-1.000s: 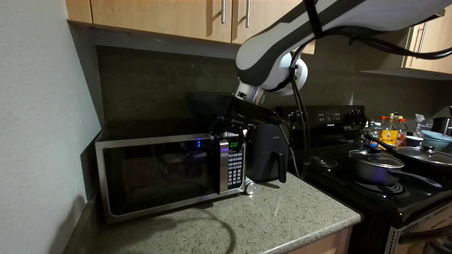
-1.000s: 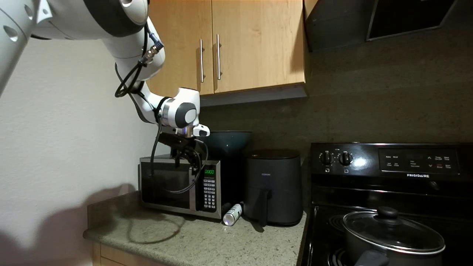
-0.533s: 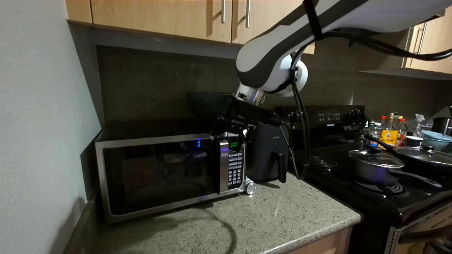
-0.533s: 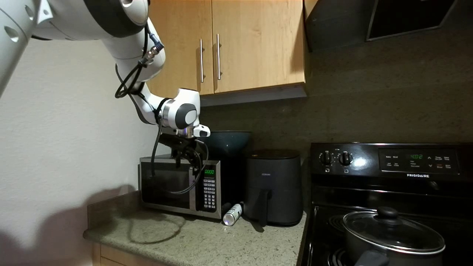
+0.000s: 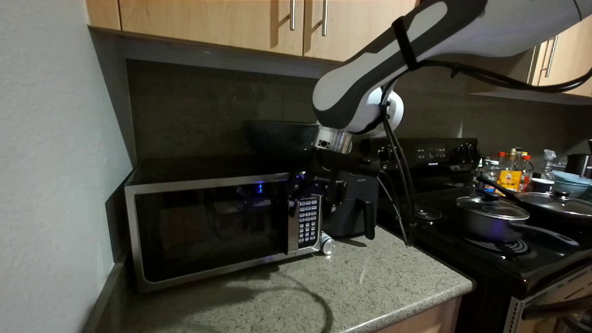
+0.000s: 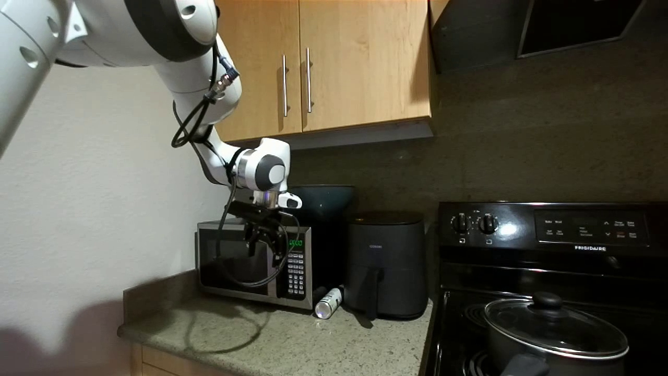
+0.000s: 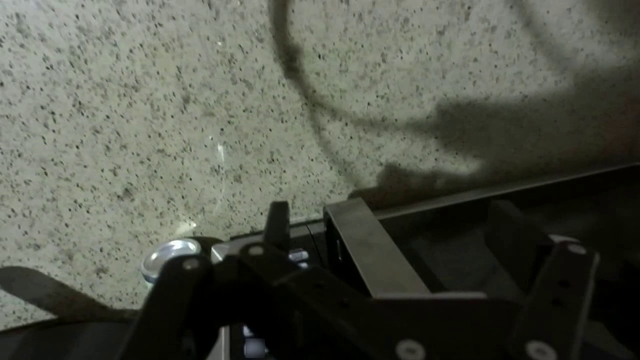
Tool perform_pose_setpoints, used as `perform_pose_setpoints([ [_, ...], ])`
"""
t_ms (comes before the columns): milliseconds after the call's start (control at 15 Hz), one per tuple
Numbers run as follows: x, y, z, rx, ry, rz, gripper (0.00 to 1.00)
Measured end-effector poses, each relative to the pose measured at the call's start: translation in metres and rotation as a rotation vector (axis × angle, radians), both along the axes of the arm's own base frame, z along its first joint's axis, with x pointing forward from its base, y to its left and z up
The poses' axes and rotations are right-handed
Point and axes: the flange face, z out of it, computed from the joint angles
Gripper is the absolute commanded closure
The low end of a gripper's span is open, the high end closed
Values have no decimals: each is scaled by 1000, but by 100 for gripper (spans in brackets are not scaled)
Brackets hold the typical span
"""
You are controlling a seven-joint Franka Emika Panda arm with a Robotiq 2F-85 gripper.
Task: Open the microwave door, place the blue bowl inside the microwave
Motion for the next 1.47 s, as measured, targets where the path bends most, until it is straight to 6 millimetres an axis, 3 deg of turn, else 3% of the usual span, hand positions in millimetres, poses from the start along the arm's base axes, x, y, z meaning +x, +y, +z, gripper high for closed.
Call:
perform_pose_setpoints([
  [200, -1, -5, -12, -16, 38, 1, 0],
  [400, 0, -5, -12, -25, 35, 5, 0],
  [933, 9, 18, 1, 89, -184, -62, 0],
  [1000, 9, 18, 1, 91, -191, -62, 18],
  [1467, 10, 17, 1, 92, -198, -65, 66],
])
